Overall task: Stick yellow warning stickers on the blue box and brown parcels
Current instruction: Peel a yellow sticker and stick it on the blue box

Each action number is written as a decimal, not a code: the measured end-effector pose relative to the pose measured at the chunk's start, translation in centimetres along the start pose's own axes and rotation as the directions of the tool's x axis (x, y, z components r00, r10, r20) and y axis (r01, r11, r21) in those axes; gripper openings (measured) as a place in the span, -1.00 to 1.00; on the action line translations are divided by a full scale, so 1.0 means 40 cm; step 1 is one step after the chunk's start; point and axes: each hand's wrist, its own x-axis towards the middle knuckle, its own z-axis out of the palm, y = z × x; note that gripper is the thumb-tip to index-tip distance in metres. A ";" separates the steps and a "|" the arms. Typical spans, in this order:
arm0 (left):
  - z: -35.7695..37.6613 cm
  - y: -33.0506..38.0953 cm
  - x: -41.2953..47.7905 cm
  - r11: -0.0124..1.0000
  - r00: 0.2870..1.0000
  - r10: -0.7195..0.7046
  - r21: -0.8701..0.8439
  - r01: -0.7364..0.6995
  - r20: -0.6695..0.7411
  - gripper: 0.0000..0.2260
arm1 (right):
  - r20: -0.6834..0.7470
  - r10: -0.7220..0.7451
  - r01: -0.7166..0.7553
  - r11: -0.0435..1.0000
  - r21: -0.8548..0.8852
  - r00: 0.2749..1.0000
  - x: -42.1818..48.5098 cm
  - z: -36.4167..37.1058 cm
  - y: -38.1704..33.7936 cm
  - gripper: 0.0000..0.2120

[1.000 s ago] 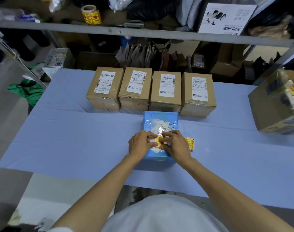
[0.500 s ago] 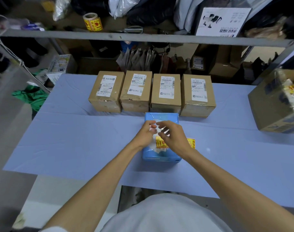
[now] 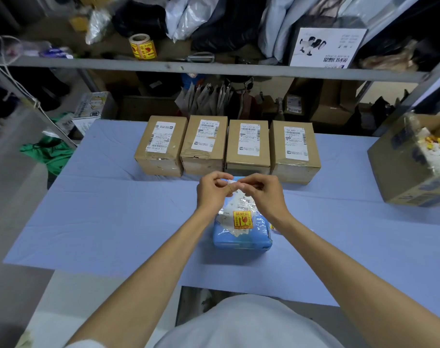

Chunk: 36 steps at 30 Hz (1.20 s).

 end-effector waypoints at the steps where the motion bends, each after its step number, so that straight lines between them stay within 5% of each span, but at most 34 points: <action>1: -0.005 0.005 0.000 1.000 1.000 0.001 -0.026 -0.002 -0.012 -0.83 | 0.005 0.021 -0.021 0.999 0.042 1.000 0.002 -0.001 -0.002 -0.98; 11: -0.022 0.023 0.017 0.933 0.975 -0.011 -0.349 0.090 0.222 -0.84 | -0.039 0.098 -0.088 0.976 0.197 0.994 0.032 -0.022 -0.017 -0.93; 19: 0.000 0.044 0.019 0.954 0.969 0.005 -0.291 0.070 0.248 -0.86 | -0.135 0.108 -0.092 0.988 0.123 0.985 0.034 -0.030 -0.015 -0.92; 28: 0.001 0.049 0.027 0.952 0.972 -0.025 -0.291 0.094 0.233 -0.78 | -0.048 0.136 -0.124 0.973 0.193 0.990 0.032 -0.050 -0.027 -0.97; 32: 0.009 0.052 0.021 0.943 0.974 -0.046 -0.312 0.115 0.221 -0.77 | 0.005 0.078 -0.078 0.997 0.005 0.997 0.045 -0.062 -0.029 -0.94; 34: 0.022 0.060 0.017 0.925 0.977 -0.083 -0.351 0.149 0.196 -0.78 | -0.018 -0.116 0.107 0.962 -0.249 0.993 0.041 -0.058 -0.027 -0.94; 36: 0.038 0.073 0.018 0.894 0.977 -0.119 -0.409 0.183 0.178 -0.81 | 0.011 -0.344 0.305 0.818 -0.487 0.939 0.030 -0.049 -0.024 -0.95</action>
